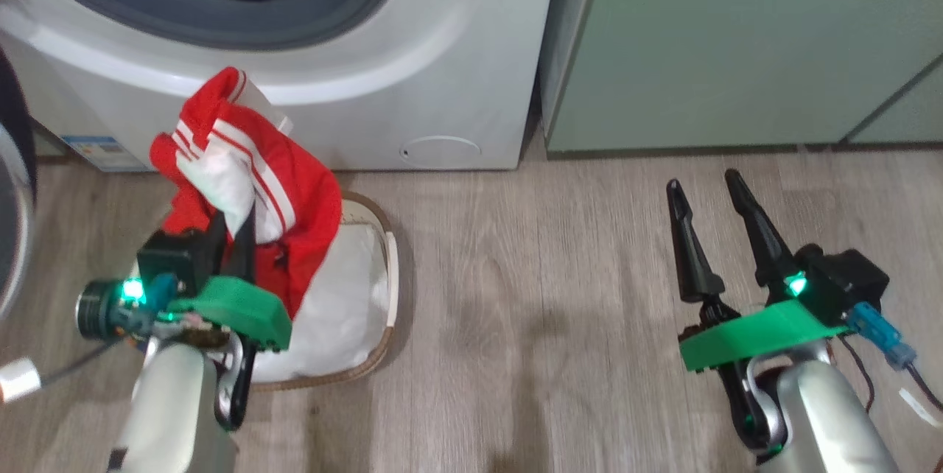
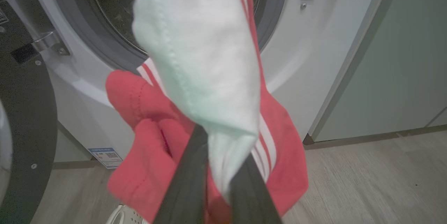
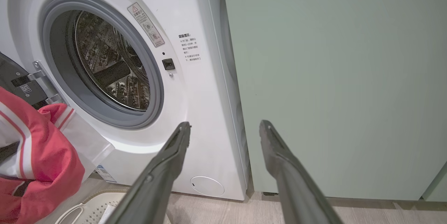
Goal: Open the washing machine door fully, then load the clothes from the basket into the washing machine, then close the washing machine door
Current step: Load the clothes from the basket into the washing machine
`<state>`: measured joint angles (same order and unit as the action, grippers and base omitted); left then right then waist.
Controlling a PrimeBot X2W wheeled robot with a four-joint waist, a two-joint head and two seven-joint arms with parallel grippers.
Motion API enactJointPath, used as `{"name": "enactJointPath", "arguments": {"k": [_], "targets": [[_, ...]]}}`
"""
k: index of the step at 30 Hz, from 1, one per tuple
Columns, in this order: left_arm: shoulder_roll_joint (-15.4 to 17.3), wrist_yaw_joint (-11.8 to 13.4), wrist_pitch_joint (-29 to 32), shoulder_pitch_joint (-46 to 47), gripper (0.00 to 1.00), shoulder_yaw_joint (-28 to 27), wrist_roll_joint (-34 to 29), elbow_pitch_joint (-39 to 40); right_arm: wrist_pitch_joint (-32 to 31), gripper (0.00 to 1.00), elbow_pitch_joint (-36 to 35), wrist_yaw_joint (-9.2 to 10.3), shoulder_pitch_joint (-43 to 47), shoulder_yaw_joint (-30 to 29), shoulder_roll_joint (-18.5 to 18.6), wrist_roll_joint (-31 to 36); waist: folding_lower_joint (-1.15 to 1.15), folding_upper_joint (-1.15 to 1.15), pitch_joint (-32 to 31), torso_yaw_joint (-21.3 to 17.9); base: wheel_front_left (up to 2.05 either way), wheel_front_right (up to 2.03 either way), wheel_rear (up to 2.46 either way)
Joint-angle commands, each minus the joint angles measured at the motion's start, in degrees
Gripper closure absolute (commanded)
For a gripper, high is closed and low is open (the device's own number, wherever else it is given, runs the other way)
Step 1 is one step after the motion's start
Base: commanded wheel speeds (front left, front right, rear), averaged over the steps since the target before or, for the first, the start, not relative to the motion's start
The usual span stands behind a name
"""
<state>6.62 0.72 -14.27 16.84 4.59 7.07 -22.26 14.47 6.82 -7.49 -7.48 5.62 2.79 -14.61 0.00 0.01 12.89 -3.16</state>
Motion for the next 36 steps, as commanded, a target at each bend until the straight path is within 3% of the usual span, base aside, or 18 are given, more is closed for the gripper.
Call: {"name": "enactJointPath", "arguments": {"k": [1, 8, 18, 36], "targets": [[0.6, -0.1, -0.7, 0.3, 1.00, -2.3, 0.3, 3.3, 0.5, 0.00, -1.8, 0.00, 0.4, 1.0, 0.1, -0.1, 0.00, -0.01, -1.6, 0.7, 0.00, 0.00, 0.00], [-2.1, -1.6, -0.7, -7.5, 1.00, -0.7, -0.6, 12.7, 0.5, 0.00, -1.9, 0.00, 2.9, -0.2, 0.1, -0.2, 0.00, -0.01, -5.1, 1.6, 0.00, 0.00, 0.00], [-3.6, 0.6, -0.7, -12.9, 1.00, -0.1, -0.4, 20.5, 0.5, 0.00, -2.3, 0.00, 4.3, -0.5, 0.1, -0.5, 0.00, -0.01, -6.4, 2.2, 0.00, 0.00, 0.00], [-3.7, 1.3, -0.7, -13.5, 1.00, 0.3, 0.4, 22.1, 0.5, 0.00, -2.2, 0.00, 4.3, 0.2, 0.1, -0.3, 0.00, -0.01, -6.5, 1.5, 0.00, 0.00, 0.00]]}}
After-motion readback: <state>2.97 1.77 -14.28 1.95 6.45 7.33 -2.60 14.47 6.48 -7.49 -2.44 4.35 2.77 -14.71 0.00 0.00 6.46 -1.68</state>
